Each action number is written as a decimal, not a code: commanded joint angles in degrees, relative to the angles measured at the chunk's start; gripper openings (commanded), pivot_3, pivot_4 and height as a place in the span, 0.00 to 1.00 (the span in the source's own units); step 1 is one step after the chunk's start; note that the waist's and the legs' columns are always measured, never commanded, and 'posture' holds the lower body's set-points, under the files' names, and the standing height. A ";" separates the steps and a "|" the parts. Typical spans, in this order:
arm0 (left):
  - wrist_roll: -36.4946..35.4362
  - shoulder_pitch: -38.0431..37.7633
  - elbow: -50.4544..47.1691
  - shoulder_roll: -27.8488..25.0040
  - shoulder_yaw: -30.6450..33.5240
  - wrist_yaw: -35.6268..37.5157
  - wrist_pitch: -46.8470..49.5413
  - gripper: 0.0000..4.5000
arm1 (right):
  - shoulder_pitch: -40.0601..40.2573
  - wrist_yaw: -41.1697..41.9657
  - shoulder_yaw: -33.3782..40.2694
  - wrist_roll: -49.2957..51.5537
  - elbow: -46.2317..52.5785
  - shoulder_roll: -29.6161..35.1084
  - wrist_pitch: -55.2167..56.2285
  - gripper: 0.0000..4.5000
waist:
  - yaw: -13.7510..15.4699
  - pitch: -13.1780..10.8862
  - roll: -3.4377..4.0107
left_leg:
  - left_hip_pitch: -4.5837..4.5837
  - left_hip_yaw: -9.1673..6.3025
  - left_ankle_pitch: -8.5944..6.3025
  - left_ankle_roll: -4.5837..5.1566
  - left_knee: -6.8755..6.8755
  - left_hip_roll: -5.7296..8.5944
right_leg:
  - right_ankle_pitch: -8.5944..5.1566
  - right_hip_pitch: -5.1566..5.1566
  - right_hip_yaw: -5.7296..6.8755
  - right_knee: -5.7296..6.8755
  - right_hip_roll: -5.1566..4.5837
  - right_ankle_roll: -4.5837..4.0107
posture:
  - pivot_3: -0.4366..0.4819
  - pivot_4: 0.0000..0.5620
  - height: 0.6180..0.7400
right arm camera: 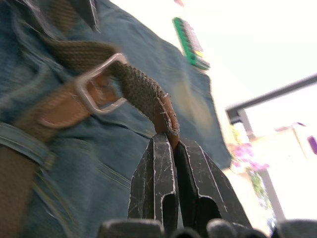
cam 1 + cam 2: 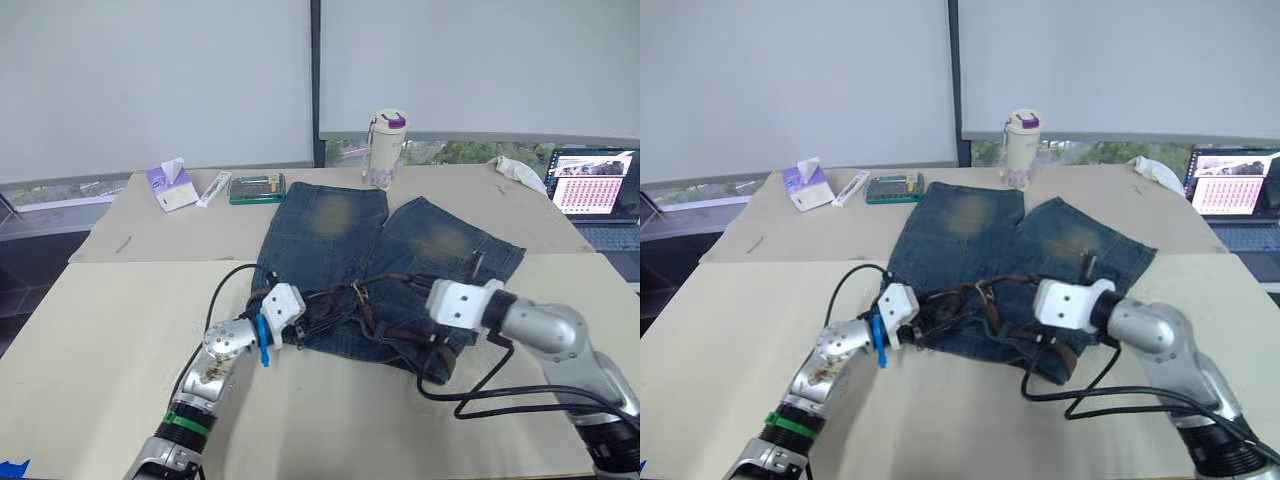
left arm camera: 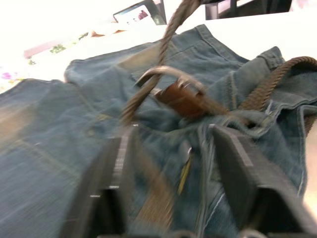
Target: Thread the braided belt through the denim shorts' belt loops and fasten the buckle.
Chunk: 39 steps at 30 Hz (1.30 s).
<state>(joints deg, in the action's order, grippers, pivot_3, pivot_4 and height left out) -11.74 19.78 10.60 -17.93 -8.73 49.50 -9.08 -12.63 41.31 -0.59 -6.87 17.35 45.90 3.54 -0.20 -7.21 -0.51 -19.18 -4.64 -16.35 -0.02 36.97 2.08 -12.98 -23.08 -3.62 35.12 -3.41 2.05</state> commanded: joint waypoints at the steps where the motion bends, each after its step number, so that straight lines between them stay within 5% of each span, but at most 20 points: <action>1: -5.29 1.57 -1.79 0.41 3.19 2.14 -1.17 0.89 | -0.46 0.97 4.14 2.43 2.34 1.93 1.32 0.00 | 0.00 0.00 0.00 | 0.00 0.00 0.00 0.00 0.00 0.00 | 0.00 0.00 0.00 -0.01 0.00 0.00 | 0.48 0.27 1.00; 3: -7.18 3.19 -4.21 1.25 3.35 2.46 0.33 0.99 | -1.59 1.66 4.35 3.07 2.96 2.51 0.95 0.00 | 0.09 -0.01 -0.01 | -0.01 0.00 0.00 0.00 0.00 0.00 | 0.00 0.00 0.00 0.00 0.00 0.00 | 0.48 0.27 1.00; 18: 2.33 12.42 -0.96 9.68 -3.16 -6.62 3.87 0.99 | -10.80 1.85 -3.05 1.29 6.28 -3.04 -3.84 0.00 | 0.05 -0.01 -0.02 | -0.03 0.01 0.00 0.00 0.04 0.08 | 0.00 0.00 0.00 -0.01 0.05 0.00 | 0.48 0.27 1.00; 32: 1.82 12.46 -0.93 8.58 -2.20 -5.56 6.22 0.01 | -9.86 2.25 -3.60 0.36 6.83 -3.55 -5.68 0.00 | 0.06 -0.01 -0.02 | -0.02 -0.01 0.00 0.00 0.04 0.08 | 0.00 -0.01 0.00 0.00 0.04 0.00 | 0.48 0.27 1.00; 36: -0.37 12.91 0.17 9.53 -0.28 -6.47 9.38 0.00 | -8.97 1.64 -2.13 2.60 7.63 -4.69 -9.51 0.33 | 0.07 -0.01 -0.01 | -0.03 -0.02 0.00 0.00 0.05 0.08 | 0.00 -0.01 0.00 -0.01 0.03 0.00 | 0.48 0.27 1.00; 39: -6.86 13.20 -0.51 11.99 3.48 -7.36 15.76 0.00 | -7.36 -3.70 0.64 7.28 8.42 -11.42 -15.00 0.54 | 0.05 -0.01 -0.04 | -0.03 -0.04 0.00 0.00 0.05 0.06 | 0.00 -0.02 0.00 0.01 0.04 0.00 | 0.48 0.27 1.00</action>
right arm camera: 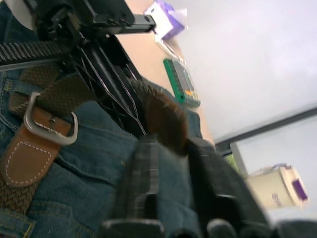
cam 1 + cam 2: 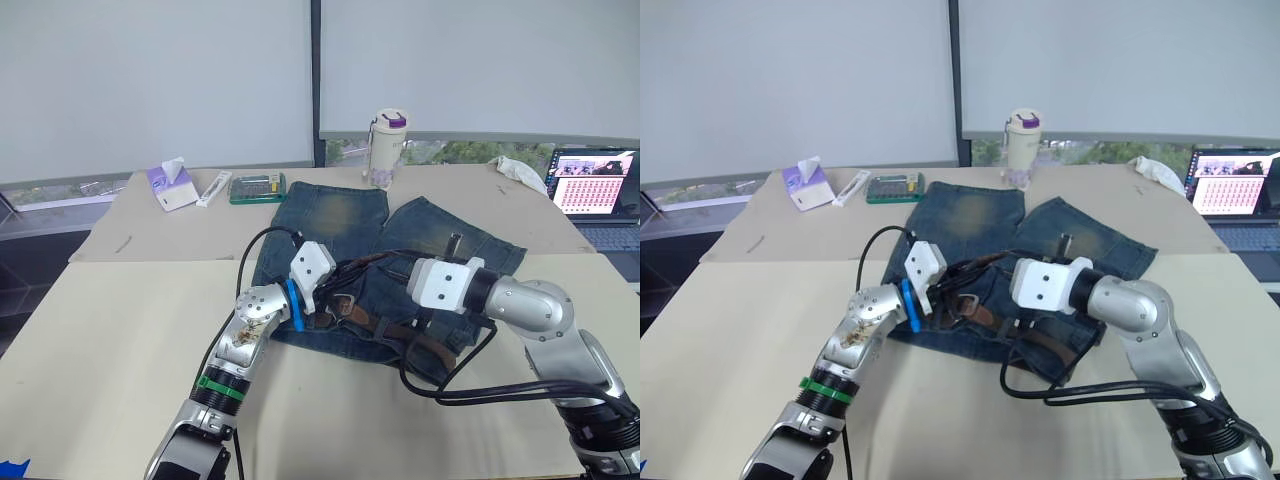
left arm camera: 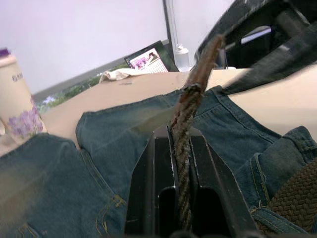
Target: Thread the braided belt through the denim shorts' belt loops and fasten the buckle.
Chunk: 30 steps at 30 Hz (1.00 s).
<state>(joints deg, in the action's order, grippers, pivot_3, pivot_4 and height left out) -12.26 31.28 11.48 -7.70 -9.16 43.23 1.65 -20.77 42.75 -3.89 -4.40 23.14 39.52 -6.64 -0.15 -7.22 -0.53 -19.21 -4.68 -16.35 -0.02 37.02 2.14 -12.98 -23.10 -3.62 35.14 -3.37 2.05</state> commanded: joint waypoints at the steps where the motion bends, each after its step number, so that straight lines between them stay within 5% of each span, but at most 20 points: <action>1: -10.33 1.66 -2.31 2.85 5.97 -1.49 8.80 0.00 | 1.59 -7.15 4.77 8.32 3.37 -9.00 -8.64 0.63 | -0.06 0.01 -0.02 | 0.00 -0.02 0.00 0.00 0.00 -0.05 | 0.00 0.00 0.01 0.02 0.01 0.00 | 0.48 0.27 1.00; 6: -29.12 0.82 -5.77 5.03 16.27 -5.05 27.25 0.00 | 4.45 -10.45 4.80 21.80 5.64 -21.38 -23.29 0.99 | -0.71 0.03 0.03 | -0.03 -0.40 0.00 0.00 -0.01 -0.17 | 0.00 -0.09 -0.03 0.12 0.01 0.00 | 0.48 0.27 1.00; 15: -50.00 0.63 -4.21 2.45 30.03 -12.36 44.88 0.00 | 6.71 -5.53 -0.90 25.65 -5.49 -24.65 -22.49 0.99 | -0.73 0.04 0.05 | 0.06 -0.69 0.02 -0.03 -0.01 0.00 | 0.00 -0.07 0.07 0.11 -0.02 0.00 | 0.48 0.27 1.00; 30: -61.06 -1.72 -3.10 1.04 39.75 -23.13 46.91 0.00 | 7.97 0.14 -5.13 21.53 -13.44 -17.53 -16.74 0.99 | -0.76 0.04 0.05 | 0.04 -0.75 0.08 -0.15 -0.03 0.01 | 0.00 -0.10 0.10 0.09 0.00 0.00 | 0.48 0.27 1.00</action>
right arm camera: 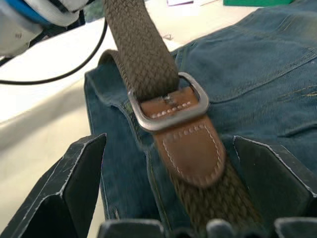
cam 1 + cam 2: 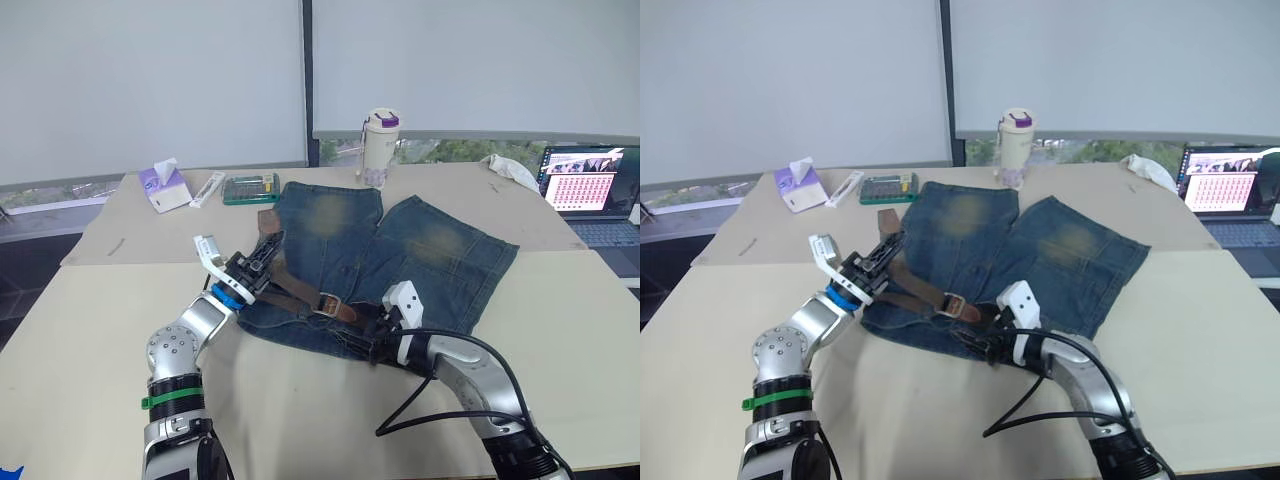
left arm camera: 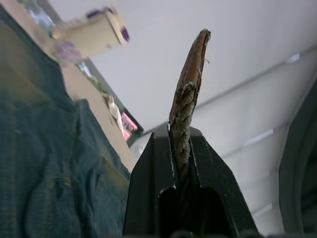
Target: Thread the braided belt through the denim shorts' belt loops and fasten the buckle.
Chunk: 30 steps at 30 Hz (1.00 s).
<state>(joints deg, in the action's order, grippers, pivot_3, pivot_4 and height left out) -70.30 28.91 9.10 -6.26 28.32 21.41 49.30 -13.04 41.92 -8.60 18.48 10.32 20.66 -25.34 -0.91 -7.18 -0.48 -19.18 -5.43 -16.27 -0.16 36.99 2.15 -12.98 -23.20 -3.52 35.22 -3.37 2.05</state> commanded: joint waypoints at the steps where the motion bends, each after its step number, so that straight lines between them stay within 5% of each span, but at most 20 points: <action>1: -3.70 0.67 -0.66 -0.28 2.63 -2.08 -0.97 0.00 | 0.36 1.11 -0.59 -1.75 -1.07 1.57 2.39 0.99 | 0.01 0.00 0.00 | 0.00 0.00 0.00 0.00 0.00 0.01 | 0.00 0.01 0.00 -0.02 -0.01 0.00 | 0.48 0.27 1.00; 14: -5.42 -1.77 -4.08 -0.52 2.00 -7.19 -2.13 0.00 | 0.25 1.90 1.14 -1.94 -2.21 3.15 4.44 0.99 | 0.18 0.00 -0.01 | -0.01 0.00 0.02 -0.04 0.00 0.02 | 0.00 0.05 0.00 -0.07 -0.05 0.00 | 0.48 0.27 1.00; 20: -4.14 -4.51 -4.94 -0.49 -0.05 -6.43 -2.23 0.00 | -2.36 3.61 4.71 4.89 1.81 1.84 3.30 0.52 | 0.16 0.00 -0.01 | -0.01 -0.02 0.02 -0.05 -0.01 0.01 | 0.00 0.04 0.00 -0.08 -0.04 0.00 | 0.48 0.27 1.00; 26: -3.64 -5.64 -3.85 -0.91 -0.36 -5.44 -3.06 0.00 | -5.74 3.52 2.13 0.06 -2.25 3.11 6.04 0.05 | 0.15 0.00 -0.01 | -0.01 -0.03 0.02 -0.05 -0.03 0.03 | 0.00 0.04 0.03 -0.09 -0.02 0.00 | 0.48 0.27 1.00; 30: -3.27 -6.57 -3.33 -1.25 -0.43 -4.65 -3.65 0.00 | -7.32 3.74 -0.71 -4.44 -5.63 4.04 8.46 0.00 | 0.14 0.00 -0.01 | -0.02 -0.02 0.03 -0.05 -0.03 0.03 | 0.00 0.04 0.02 -0.10 -0.04 0.00 | 0.48 0.27 1.00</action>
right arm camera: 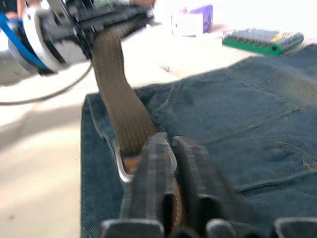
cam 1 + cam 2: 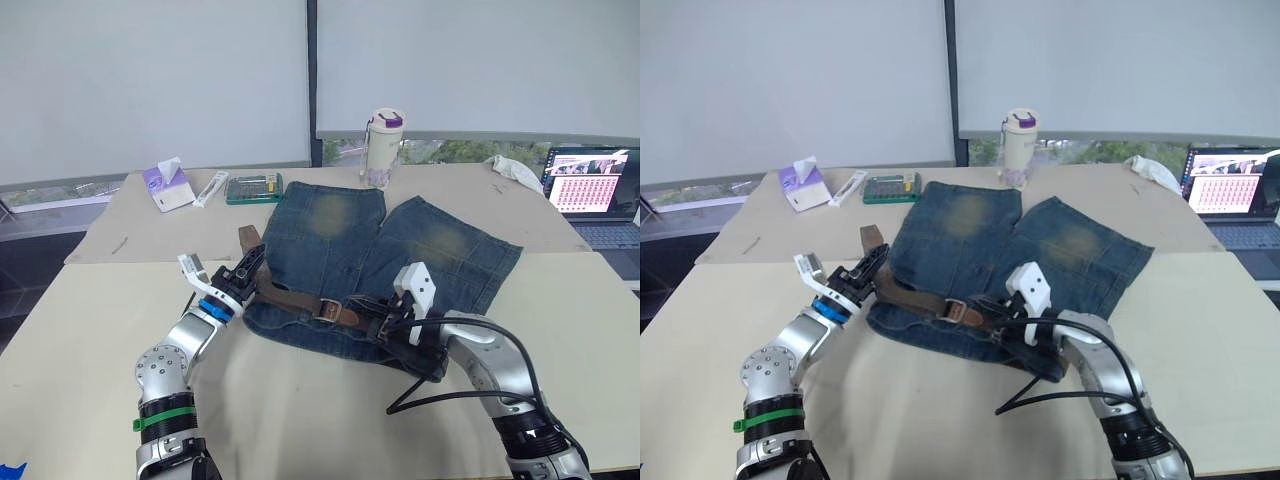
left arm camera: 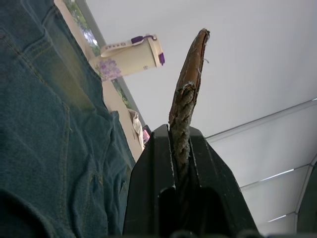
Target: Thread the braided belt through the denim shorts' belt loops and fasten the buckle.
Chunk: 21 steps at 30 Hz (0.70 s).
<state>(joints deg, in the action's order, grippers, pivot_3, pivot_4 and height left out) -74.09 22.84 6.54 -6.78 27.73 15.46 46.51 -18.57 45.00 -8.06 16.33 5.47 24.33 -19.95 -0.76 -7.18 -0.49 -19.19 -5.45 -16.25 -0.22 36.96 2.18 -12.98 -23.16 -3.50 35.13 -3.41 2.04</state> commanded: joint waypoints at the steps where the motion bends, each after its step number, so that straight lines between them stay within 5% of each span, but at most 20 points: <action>1: 0.60 -0.82 -0.60 -0.83 0.15 1.57 -1.03 0.00 | -2.18 1.00 -1.75 -2.77 -1.30 0.35 3.47 0.00 | -0.01 0.00 0.00 | 0.00 0.00 0.00 0.00 0.00 0.00 | 0.00 0.00 0.00 0.00 0.01 0.00 | 0.48 0.27 1.00; 21: 3.08 -2.82 2.21 -1.10 0.39 4.89 -3.40 0.00 | -5.30 2.60 -5.06 -6.16 -4.44 -2.73 5.25 0.00 | -0.09 0.00 0.00 | 0.00 -0.04 0.00 0.00 -0.04 -0.03 | 0.00 -0.02 0.03 -0.01 0.02 0.00 | 0.48 0.27 1.00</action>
<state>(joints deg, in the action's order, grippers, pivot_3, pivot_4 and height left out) -71.49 20.22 9.16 -7.25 27.78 19.30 43.95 -23.40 47.43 -13.02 10.43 -0.07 21.42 -16.25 -0.85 -7.18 -0.48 -19.20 -5.49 -16.25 -0.22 36.91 2.15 -12.98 -23.19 -3.47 35.11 -3.39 2.04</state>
